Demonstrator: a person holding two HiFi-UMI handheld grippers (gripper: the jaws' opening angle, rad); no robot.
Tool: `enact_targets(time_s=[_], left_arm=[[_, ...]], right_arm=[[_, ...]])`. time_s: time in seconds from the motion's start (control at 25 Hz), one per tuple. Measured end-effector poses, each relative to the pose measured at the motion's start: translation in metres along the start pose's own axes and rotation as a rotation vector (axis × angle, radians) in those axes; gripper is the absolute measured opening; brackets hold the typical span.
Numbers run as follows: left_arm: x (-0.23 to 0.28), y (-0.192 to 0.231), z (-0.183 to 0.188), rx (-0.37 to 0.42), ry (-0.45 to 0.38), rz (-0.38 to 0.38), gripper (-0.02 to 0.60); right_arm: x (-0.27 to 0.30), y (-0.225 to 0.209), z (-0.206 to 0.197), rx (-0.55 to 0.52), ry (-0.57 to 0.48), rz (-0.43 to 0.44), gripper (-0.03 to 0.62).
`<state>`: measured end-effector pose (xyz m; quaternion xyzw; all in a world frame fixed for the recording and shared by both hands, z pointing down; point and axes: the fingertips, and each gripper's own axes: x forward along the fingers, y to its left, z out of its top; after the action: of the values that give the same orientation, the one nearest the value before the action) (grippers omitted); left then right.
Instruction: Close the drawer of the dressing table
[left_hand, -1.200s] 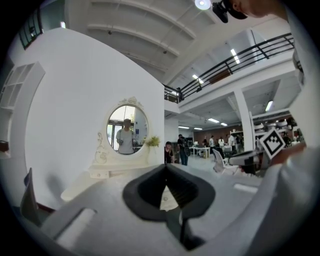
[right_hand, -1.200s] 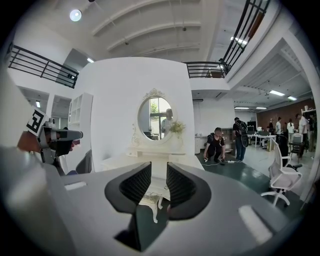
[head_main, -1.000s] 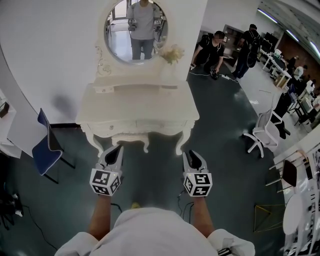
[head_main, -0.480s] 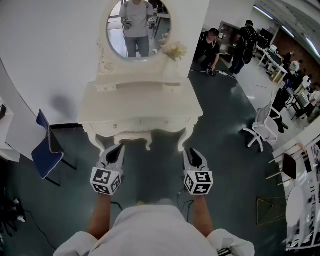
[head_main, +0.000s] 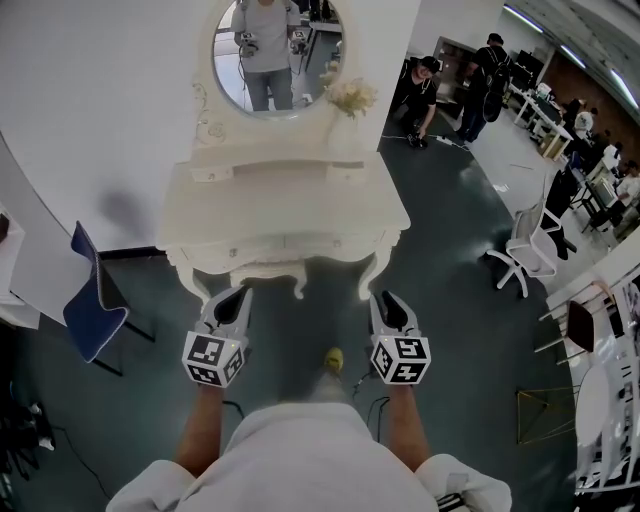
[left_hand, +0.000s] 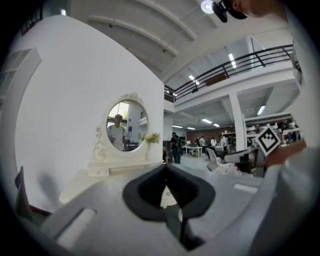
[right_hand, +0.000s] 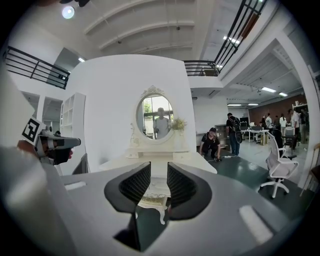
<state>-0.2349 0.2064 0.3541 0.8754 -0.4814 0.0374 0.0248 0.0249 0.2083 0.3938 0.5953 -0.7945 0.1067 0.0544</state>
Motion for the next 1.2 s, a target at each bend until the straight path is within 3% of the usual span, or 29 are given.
enact_targets(time_s=[0.52, 1.2], left_arm=[[0.067, 0.025, -0.009, -0.005, 0.032, 0.018, -0.002], [0.233, 0.064, 0.001, -0.018, 0.053, 0.05, -0.002]], right_arm=[[0.071, -0.035, 0.004, -0.009, 0.008, 0.011, 0.089], [0.212, -0.135, 0.032, -0.002, 0.038, 0.028, 0.089]])
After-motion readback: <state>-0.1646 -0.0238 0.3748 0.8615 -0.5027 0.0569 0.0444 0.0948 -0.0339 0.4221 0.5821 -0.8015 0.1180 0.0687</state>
